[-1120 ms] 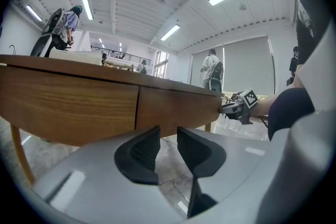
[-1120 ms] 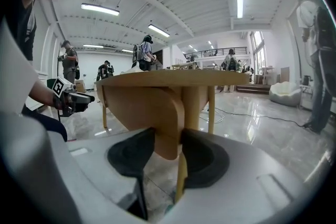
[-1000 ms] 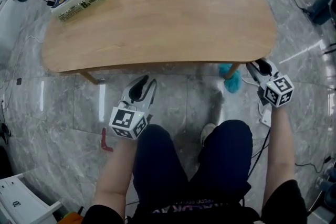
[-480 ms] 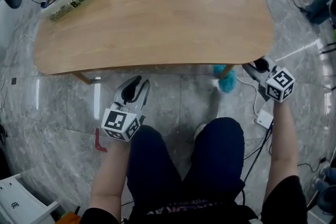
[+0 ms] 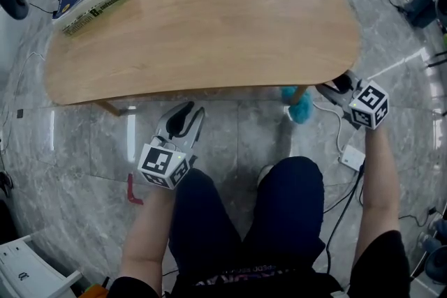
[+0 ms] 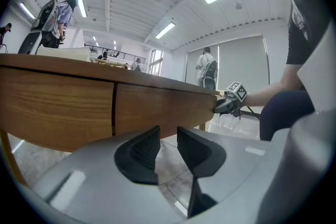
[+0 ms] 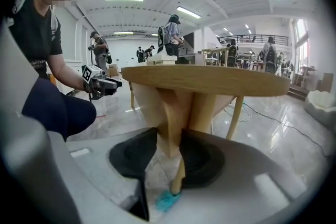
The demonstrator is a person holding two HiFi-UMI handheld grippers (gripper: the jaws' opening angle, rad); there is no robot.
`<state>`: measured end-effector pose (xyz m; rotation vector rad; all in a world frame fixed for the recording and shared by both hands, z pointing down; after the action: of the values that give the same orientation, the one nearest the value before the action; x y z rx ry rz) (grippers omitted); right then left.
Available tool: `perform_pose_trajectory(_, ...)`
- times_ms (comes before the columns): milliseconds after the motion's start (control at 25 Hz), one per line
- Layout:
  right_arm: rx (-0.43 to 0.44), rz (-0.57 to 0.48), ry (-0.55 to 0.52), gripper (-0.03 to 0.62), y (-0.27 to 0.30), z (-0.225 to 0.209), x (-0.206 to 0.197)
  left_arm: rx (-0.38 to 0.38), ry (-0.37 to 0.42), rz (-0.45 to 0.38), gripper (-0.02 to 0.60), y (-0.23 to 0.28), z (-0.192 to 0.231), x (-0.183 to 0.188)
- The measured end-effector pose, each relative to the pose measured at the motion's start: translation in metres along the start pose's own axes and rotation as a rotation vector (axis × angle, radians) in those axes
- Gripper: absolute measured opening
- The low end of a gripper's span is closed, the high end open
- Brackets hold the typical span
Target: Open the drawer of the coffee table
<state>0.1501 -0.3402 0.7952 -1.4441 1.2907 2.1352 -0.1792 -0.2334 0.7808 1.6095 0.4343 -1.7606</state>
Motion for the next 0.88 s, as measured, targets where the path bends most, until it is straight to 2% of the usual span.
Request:
perform_pose_trajectory(160, 0.008, 0.009, -0.011, 0.134, -0.003, 0.000, -0.002, -0.008, 0.010, 0.004, 0.109, -0.001, -0.006, 0.002)
perform_pose_trajectory(440, 0.110, 0.058, -0.065, 0.117, -0.028, 0.031, -0.010, 0.002, 0.018, 0.002, 0.110, -0.010, -0.002, 0.003)
perform_pose_trajectory(680, 0.074, 0.024, -0.054, 0.121, -0.035, 0.035, -0.016, 0.019, 0.009, 0.002, 0.114, -0.020, -0.007, -0.003)
perform_pose_trajectory(880, 0.057, 0.038, -0.039, 0.123, -0.037, 0.036, -0.015, 0.079, 0.017, -0.016, 0.138, -0.040, 0.007, 0.004)
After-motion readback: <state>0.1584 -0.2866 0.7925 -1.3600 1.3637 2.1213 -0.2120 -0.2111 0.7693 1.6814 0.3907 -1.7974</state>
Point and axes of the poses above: the fingertips, and each gripper's own axes: y forward along the fingers, z to its left, x out of its top, the point moved 2 cm from there along -y, backward along the fingers, and after that the axes turned 13 degrees about -x, right-handed, at the moved point
